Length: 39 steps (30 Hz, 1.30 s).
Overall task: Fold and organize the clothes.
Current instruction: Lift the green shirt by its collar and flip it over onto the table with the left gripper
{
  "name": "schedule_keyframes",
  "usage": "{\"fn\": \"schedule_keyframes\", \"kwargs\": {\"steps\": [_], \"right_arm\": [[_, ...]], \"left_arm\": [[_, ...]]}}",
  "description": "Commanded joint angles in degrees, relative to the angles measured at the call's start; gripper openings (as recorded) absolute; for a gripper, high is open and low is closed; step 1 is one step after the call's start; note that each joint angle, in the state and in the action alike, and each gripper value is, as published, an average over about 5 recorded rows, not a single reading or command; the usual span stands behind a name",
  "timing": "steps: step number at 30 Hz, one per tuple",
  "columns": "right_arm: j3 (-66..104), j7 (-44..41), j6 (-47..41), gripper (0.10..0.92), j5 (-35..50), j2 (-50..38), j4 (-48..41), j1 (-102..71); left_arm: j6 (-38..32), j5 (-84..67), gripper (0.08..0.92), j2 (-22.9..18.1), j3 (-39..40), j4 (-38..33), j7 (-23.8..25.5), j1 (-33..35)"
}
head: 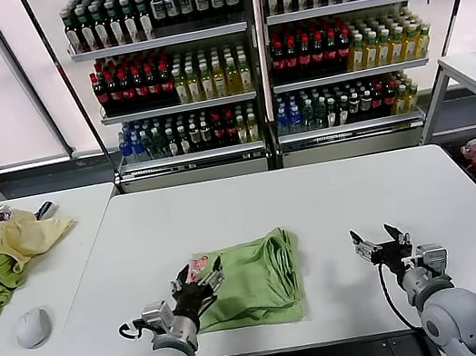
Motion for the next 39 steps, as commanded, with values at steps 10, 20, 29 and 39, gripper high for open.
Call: {"fn": "schedule_keyframes", "kwargs": {"steps": [10, 20, 29, 39], "right_arm": [[0.78, 0.08, -0.08, 0.823, 0.09, -0.41, 0.97, -0.43], [0.75, 0.26, -0.21, 0.823, 0.11, -0.37, 1.52, -0.44], [1.55, 0.37, -0.20, 0.823, 0.31, -0.34, 2.48, -1.43], [1.98, 0.41, -0.13, 0.823, 0.53, -0.35, 4.01, -2.42]], "left_arm": [[2.80, 10.74, 0.810, 0.59, 1.28, 4.75, -1.78, 2.12], [1.40, 5.11, 0.553, 0.91, 0.93, 2.46, 0.82, 2.23], [1.86, -12.05, 0.293, 0.71, -3.30, 0.64, 0.98, 2.43], [4.61, -33.96, 0.105, 4.28, -19.15, -8.53, 0.27, 4.03]]}}
